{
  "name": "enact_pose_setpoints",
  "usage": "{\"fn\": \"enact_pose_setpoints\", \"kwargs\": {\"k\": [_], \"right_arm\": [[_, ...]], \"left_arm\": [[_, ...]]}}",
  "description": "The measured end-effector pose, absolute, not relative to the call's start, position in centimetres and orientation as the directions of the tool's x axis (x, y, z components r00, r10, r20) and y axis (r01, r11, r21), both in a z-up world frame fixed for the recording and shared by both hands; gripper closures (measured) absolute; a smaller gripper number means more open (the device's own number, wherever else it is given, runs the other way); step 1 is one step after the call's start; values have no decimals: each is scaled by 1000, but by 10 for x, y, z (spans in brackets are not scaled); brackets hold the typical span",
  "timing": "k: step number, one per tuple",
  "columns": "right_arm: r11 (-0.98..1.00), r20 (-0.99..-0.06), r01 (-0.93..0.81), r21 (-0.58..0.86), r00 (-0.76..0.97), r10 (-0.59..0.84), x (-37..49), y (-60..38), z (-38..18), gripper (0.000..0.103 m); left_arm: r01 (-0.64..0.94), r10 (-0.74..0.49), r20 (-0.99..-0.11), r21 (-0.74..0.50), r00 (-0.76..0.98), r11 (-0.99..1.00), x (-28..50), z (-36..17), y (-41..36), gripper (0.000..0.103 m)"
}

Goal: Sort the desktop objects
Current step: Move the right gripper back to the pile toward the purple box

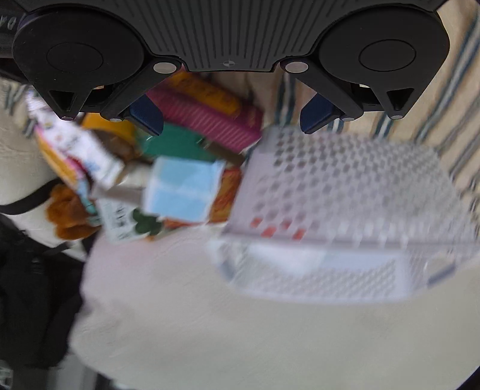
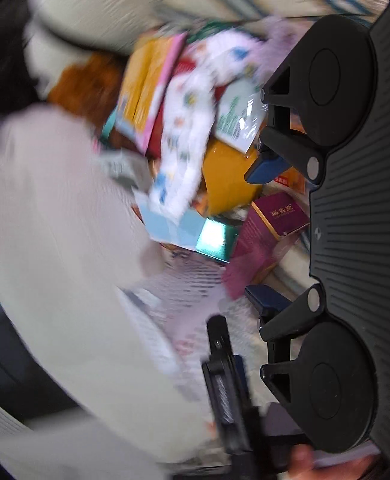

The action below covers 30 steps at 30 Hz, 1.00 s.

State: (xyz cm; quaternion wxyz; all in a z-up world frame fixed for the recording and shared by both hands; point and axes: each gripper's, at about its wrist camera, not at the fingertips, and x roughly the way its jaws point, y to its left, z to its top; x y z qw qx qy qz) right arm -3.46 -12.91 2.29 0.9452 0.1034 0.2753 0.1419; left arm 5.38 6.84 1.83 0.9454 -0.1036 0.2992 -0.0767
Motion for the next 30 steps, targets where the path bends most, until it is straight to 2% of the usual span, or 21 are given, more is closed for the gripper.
{"fn": "enact_pose_setpoints", "kwargs": {"k": [3,5,7,9,15,22,28,30], "right_arm": [[946,-550,-274,172,770,323,-19,-118,13,26],[949,-594,-290,125,744,306,-2,-112,6,26],[942,-630,-305,144,706,324,10,-111,0,36],[942,-634,-295,160,701,327,8,-112,0,38],[925,-623,-270,268,683,381,-36,-117,9,52],[928,-583,-216,303,728,360,-95,-114,13,53],[946,-552,-225,234,770,320,-94,-99,1,51],[950,-553,-222,222,773,310,-92,-96,-4,51]], "left_arm": [[77,-242,-591,-290,770,954,63,4,78,1],[76,-238,-587,-287,774,955,64,1,81,1],[78,-236,-589,-282,773,956,65,0,83,1],[65,-226,-593,-280,773,958,66,0,86,1],[50,-244,-609,-318,755,947,68,0,90,0],[66,-294,-641,-354,709,933,70,0,82,0],[129,-299,-727,-282,618,951,71,3,52,0],[138,-266,-753,-230,602,963,72,9,38,0]]}}
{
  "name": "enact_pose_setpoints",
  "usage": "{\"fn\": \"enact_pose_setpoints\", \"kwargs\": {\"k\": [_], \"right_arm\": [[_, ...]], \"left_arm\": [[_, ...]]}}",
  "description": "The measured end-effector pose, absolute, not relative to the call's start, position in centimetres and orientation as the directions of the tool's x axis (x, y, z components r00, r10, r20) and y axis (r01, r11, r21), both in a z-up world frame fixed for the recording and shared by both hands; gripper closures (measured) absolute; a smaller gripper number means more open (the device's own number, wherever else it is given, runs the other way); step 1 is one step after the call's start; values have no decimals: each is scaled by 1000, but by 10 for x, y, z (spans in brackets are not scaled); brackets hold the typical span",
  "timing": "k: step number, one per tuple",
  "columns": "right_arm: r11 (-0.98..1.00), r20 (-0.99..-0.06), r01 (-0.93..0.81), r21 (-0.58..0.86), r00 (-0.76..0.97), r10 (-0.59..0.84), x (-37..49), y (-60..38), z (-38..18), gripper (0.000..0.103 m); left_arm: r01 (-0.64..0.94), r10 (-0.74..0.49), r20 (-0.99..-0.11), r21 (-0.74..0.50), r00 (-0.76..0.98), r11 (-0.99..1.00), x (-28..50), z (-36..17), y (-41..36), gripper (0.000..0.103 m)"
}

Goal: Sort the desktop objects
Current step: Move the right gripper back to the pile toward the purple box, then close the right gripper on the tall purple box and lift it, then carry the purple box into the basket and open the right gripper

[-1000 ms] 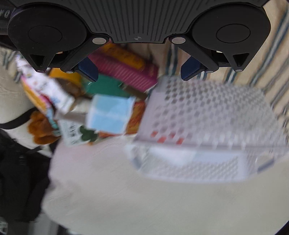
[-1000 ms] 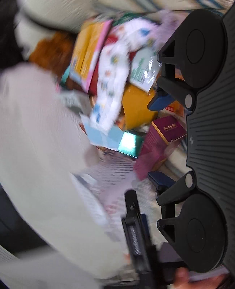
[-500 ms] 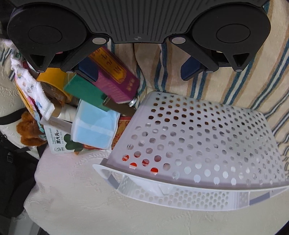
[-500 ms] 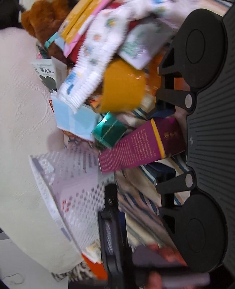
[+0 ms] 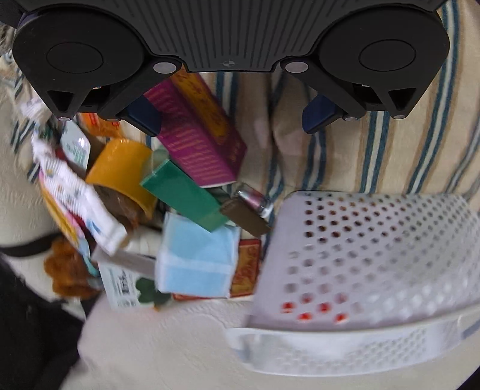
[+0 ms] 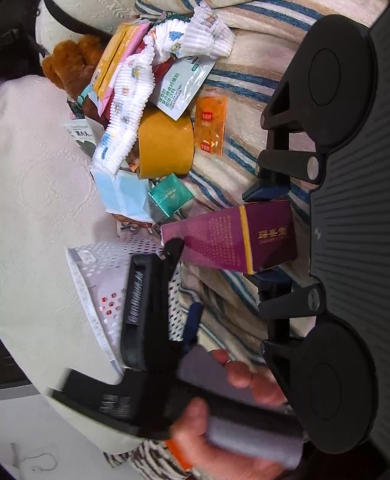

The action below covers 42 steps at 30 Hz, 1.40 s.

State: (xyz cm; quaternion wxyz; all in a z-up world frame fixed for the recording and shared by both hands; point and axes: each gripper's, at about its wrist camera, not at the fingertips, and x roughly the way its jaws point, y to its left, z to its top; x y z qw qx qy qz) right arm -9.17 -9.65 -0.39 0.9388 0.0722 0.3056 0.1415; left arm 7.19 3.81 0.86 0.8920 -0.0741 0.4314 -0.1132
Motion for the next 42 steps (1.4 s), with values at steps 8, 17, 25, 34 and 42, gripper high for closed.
{"fn": "enact_pose_setpoints", "kwargs": {"k": [8,17,25,34,42], "right_arm": [[956,-530,-243,167,795,295,-95,-91,-7,50],[980,-501,-196,40,844,189,-95,-80,-10,47],[964,-486,-233,125,833,264,-103,-85,-8,55],[943,-280,-332,-27,908,312,-146,-71,11,55],[912,-264,-407,44,876,404,-141,-76,31,55]], "left_arm": [[88,-303,-803,-302,513,949,75,23,12,0],[134,-115,-860,-54,496,989,98,12,-34,39],[79,-141,-859,-118,492,990,95,8,-17,40],[75,-162,-788,-146,594,986,55,65,9,40],[38,-179,-761,-200,623,979,41,88,35,39]]}}
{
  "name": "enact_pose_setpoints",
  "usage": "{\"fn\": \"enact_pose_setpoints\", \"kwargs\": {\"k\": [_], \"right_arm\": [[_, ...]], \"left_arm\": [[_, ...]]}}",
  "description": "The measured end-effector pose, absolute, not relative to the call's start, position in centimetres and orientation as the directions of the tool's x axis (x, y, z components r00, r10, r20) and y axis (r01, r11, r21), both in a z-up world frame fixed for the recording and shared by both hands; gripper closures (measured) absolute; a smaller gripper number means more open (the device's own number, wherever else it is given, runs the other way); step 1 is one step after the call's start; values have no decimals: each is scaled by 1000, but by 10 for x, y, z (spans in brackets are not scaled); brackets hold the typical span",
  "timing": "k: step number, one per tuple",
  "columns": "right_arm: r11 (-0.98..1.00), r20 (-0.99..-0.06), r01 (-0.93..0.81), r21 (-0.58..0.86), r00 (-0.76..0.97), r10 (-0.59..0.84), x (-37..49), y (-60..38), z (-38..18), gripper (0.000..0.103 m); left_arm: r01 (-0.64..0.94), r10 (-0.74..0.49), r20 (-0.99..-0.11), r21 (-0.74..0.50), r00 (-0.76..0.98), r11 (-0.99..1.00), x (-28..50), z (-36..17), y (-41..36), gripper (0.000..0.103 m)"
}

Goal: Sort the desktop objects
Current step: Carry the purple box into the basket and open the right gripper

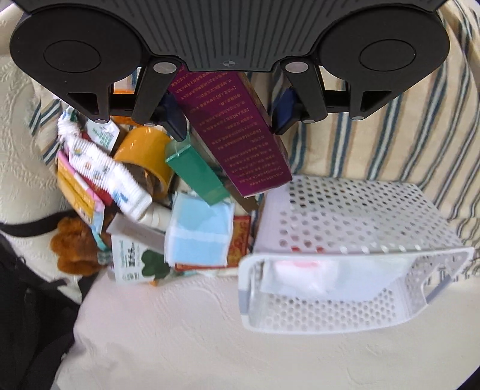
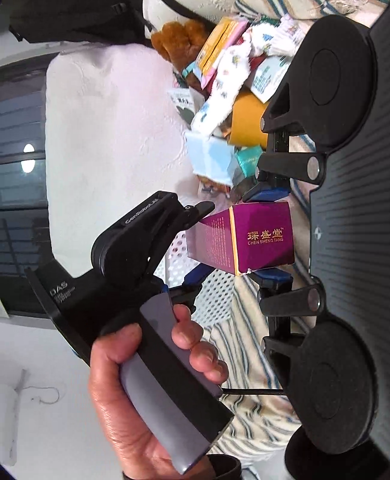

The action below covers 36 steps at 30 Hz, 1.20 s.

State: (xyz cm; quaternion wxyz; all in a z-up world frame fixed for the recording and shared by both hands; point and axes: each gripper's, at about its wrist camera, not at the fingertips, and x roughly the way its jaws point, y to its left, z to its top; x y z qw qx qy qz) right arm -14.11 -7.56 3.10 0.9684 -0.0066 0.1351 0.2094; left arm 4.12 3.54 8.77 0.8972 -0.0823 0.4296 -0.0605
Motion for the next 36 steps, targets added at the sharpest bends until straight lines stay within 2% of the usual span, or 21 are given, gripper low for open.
{"fn": "enact_pose_setpoints", "kwargs": {"k": [9,12,15,16,18,21,24,27,32,34,36], "right_arm": [[830,-221,-558,-1,809,544,-91,-48,113,55],[771,-240,-637,0,749,618,-61,-34,141,55],[715,-267,-696,61,679,683,-28,-21,160,56],[705,-275,-704,86,663,696,-15,-16,164,57],[706,-287,-700,103,659,695,12,-7,168,57],[729,-336,-674,125,662,670,55,17,167,57],[751,-362,-642,153,671,647,90,37,151,56],[739,-375,-603,300,638,673,120,31,143,55],[779,-444,-510,366,640,627,143,6,107,51],[826,-506,-467,316,654,563,142,7,96,70],[847,-519,-463,261,672,528,129,17,100,71]], "left_arm": [[0,-119,-657,-179,745,984,59,182,84,38],[-29,-75,-619,-156,782,987,65,208,106,38],[-56,-37,-594,-137,804,989,73,220,132,39],[-67,-19,-585,-126,811,990,78,222,140,51],[-80,36,-584,-50,811,996,92,221,150,66],[-108,30,-609,-92,793,990,122,206,172,62],[-154,96,-613,-42,784,987,153,181,182,62],[-149,40,-652,-113,757,982,169,155,192,62],[-54,-90,-633,-204,769,978,172,134,191,62],[-15,-149,-620,-251,771,968,171,130,186,59],[16,-175,-607,-258,775,966,166,129,178,58]]}}
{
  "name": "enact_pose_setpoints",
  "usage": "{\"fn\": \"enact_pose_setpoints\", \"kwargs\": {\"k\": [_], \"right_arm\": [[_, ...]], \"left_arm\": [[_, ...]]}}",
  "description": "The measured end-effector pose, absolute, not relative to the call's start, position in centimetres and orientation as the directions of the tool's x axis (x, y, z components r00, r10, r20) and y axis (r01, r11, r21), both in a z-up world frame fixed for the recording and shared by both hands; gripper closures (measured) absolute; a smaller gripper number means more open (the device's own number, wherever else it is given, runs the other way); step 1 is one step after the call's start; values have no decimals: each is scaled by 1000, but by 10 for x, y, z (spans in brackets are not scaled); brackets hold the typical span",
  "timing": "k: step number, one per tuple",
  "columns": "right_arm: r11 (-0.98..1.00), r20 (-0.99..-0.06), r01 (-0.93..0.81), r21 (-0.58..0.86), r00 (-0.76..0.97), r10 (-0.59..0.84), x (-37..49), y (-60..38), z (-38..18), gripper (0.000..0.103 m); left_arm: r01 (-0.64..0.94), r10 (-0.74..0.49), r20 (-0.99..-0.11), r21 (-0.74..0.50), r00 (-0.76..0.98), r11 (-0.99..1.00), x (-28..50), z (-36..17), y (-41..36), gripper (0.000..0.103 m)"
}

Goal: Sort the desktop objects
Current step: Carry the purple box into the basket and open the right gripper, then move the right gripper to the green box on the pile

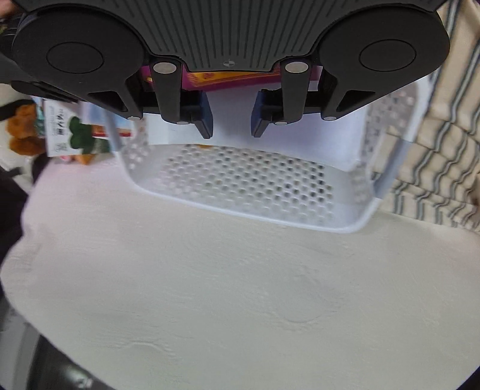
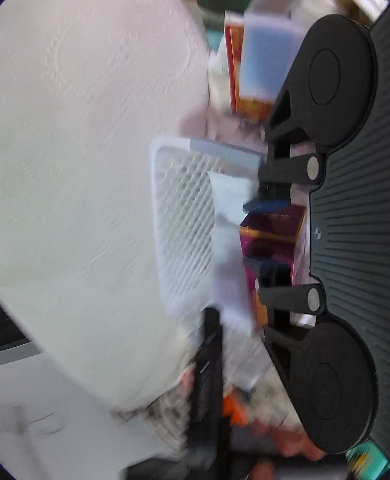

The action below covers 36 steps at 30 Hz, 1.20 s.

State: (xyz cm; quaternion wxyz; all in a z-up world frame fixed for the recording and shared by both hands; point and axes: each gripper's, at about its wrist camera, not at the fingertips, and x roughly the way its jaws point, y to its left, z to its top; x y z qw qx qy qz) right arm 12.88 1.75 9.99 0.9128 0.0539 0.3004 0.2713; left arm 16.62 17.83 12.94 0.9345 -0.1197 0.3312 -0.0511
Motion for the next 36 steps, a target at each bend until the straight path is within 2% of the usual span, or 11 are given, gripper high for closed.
{"fn": "enact_pose_setpoints", "kwargs": {"k": [4,9,10,15,17,20,23,28,30,33,36], "right_arm": [[853,-501,-466,237,694,518,126,0,111,71],[857,-457,-440,267,726,514,127,-18,112,68],[866,-449,-421,270,741,500,127,-23,113,64],[860,-384,-369,352,781,493,100,-62,105,60],[851,-361,-340,401,795,487,91,-81,98,58],[839,-330,-288,462,822,464,72,-108,84,57],[828,-309,-221,516,853,420,51,-136,65,50],[836,-364,-104,539,866,343,33,-166,23,47],[861,-387,-107,497,861,330,32,-164,16,47],[941,-396,-162,296,876,276,31,-139,12,46],[974,-398,-198,108,889,225,30,-114,4,41]], "left_arm": [[64,-210,-600,-255,772,965,157,128,170,49],[73,-262,-645,-305,718,950,153,113,166,48],[75,-274,-658,-314,701,947,153,108,166,46],[116,-235,-661,-220,713,969,152,105,142,34],[130,-176,-677,-118,715,984,154,100,123,36],[141,-146,-687,-64,712,988,158,94,107,33],[132,-111,-680,-21,725,991,162,88,97,22],[117,-55,-619,60,783,991,161,81,82,14],[114,-38,-595,91,803,989,156,84,83,18],[104,-50,-572,62,818,993,141,95,89,22],[106,-74,-515,33,854,994,115,111,90,15]]}}
